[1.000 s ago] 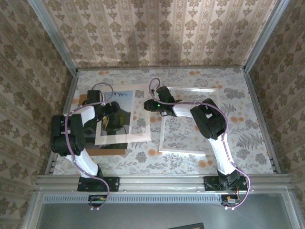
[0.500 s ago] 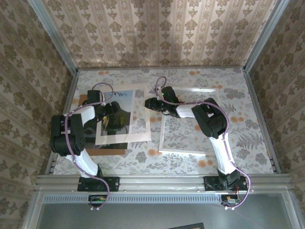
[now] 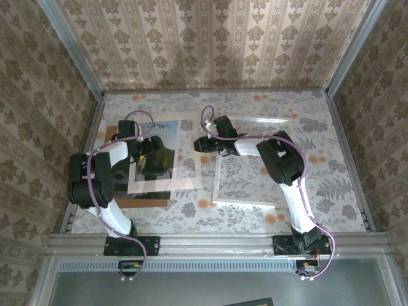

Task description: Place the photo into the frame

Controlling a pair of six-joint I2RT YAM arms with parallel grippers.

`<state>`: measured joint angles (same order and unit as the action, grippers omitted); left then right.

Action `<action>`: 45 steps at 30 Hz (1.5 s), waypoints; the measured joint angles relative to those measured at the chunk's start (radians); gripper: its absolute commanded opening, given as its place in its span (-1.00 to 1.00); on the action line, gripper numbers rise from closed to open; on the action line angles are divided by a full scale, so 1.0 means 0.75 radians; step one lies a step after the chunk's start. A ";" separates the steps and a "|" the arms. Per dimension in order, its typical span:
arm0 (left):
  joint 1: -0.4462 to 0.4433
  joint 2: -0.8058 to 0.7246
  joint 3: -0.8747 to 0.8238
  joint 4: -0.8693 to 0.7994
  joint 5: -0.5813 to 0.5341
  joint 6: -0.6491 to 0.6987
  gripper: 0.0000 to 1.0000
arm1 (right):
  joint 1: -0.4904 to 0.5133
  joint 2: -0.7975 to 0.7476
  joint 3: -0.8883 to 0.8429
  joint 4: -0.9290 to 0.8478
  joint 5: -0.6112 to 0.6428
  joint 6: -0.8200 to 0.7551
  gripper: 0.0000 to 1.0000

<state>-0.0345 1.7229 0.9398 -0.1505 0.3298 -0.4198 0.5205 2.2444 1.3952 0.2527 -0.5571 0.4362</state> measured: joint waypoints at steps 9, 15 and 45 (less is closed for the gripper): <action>-0.014 0.000 0.000 -0.003 0.001 -0.009 0.78 | -0.008 -0.010 0.000 -0.014 0.004 0.259 -1.00; -0.016 -0.049 0.000 -0.025 -0.013 -0.022 0.83 | -0.018 -0.107 -0.030 -0.013 -0.010 0.358 -1.00; -0.111 -0.533 -0.077 0.947 0.539 -0.445 1.00 | -0.270 -1.134 0.268 -0.718 -0.421 -0.455 -1.00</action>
<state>-0.1181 1.3231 0.8822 0.5594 0.7341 -0.7536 0.3183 1.3937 1.5963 -0.2859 -0.8726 0.0952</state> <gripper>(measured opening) 0.997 0.065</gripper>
